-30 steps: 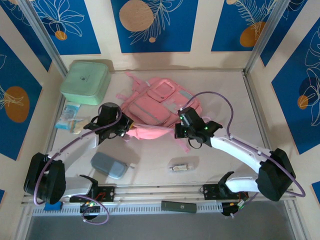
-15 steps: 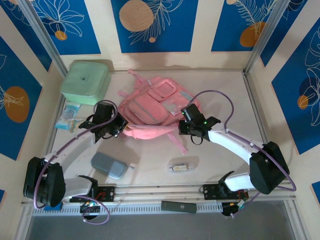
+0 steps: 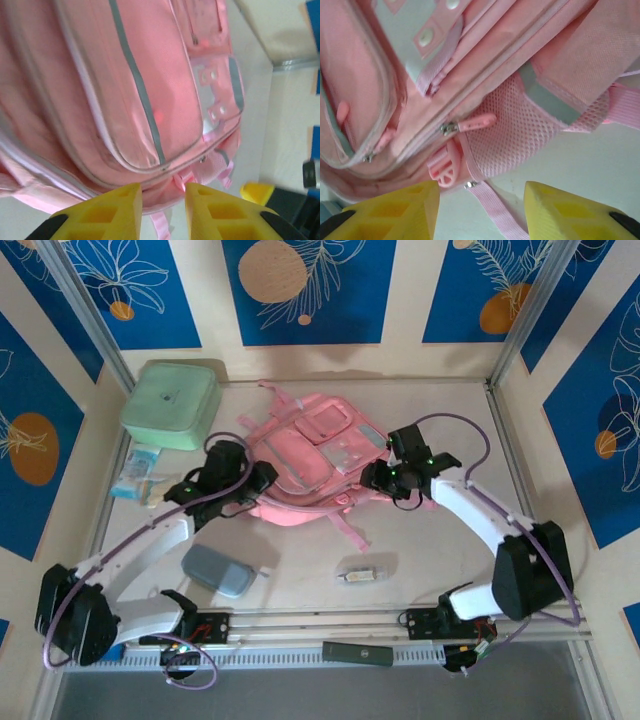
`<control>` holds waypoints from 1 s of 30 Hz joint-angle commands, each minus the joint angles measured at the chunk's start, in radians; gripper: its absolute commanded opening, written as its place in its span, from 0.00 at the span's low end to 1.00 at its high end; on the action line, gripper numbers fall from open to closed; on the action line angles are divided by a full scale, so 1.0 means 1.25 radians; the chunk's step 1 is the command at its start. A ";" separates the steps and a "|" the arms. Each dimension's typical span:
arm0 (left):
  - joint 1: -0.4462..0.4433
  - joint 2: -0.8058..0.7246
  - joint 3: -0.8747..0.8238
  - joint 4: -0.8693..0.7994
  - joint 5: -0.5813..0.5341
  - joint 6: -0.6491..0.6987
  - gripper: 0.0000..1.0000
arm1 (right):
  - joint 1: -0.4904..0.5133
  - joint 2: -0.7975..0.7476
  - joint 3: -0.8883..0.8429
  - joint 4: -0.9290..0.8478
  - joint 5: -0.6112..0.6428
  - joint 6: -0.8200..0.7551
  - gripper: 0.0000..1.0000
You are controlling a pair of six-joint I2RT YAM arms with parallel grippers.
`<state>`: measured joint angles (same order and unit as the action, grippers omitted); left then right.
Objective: Pack the student bag
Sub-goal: Zip the student bag at the center of the table, then rotate the student bag at the center of the table.
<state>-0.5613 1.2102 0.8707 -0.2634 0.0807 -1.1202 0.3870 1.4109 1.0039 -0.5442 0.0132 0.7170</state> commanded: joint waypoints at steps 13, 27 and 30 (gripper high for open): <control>-0.128 0.157 -0.137 0.102 -0.007 -0.039 0.06 | -0.075 0.310 0.175 0.081 -0.168 0.147 0.44; -0.093 0.323 -0.159 0.153 0.009 -0.010 0.00 | -0.083 0.316 0.175 0.146 -0.172 0.148 0.00; -0.071 0.354 -0.114 0.146 0.019 0.018 0.00 | -0.103 0.262 0.124 0.217 -0.237 0.180 0.00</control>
<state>-0.6823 1.5723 0.6964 -0.0879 0.1333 -1.1416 0.2779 1.8137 1.1995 -0.3328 -0.2050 0.9218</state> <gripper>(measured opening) 0.065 0.060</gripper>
